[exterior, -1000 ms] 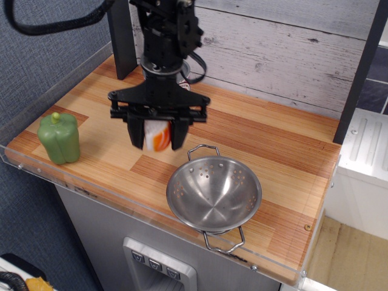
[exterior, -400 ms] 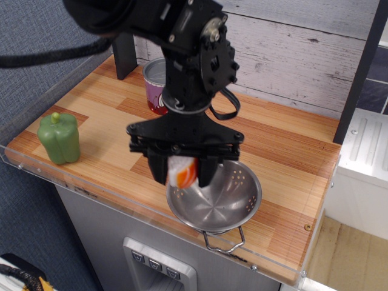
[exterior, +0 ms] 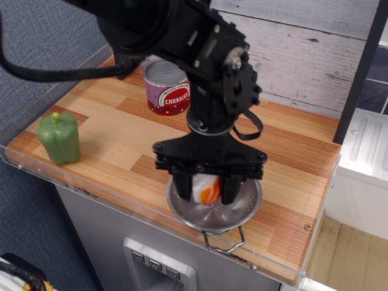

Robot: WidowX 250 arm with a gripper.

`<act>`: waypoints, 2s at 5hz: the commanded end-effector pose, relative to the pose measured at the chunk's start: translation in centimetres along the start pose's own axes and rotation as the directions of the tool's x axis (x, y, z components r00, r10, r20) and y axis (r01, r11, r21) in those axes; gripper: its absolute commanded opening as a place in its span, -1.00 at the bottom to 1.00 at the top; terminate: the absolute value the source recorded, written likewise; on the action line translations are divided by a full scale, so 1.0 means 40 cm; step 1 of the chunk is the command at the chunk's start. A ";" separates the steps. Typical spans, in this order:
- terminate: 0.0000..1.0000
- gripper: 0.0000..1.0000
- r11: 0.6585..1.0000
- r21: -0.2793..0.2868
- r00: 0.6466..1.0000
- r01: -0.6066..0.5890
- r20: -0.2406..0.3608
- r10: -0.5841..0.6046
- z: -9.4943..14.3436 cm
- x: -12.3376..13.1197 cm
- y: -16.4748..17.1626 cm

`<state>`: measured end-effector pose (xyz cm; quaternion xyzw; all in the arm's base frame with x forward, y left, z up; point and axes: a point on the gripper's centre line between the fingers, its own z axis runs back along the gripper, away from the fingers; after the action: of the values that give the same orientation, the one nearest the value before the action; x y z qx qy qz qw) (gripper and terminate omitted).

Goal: Place the meat in the pot

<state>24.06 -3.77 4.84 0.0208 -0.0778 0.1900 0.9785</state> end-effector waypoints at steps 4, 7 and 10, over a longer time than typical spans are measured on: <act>-1.00 1.00 0.998 -0.023 0.996 0.056 0.074 -0.054 0.002 0.003 -0.001; -1.00 1.00 0.983 0.065 0.982 0.174 0.061 -0.178 0.079 0.092 0.014; -1.00 1.00 0.958 0.043 0.958 0.285 0.014 -0.286 0.062 0.190 -0.041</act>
<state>31.09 -2.66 7.30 0.0582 -0.0593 0.0427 0.9956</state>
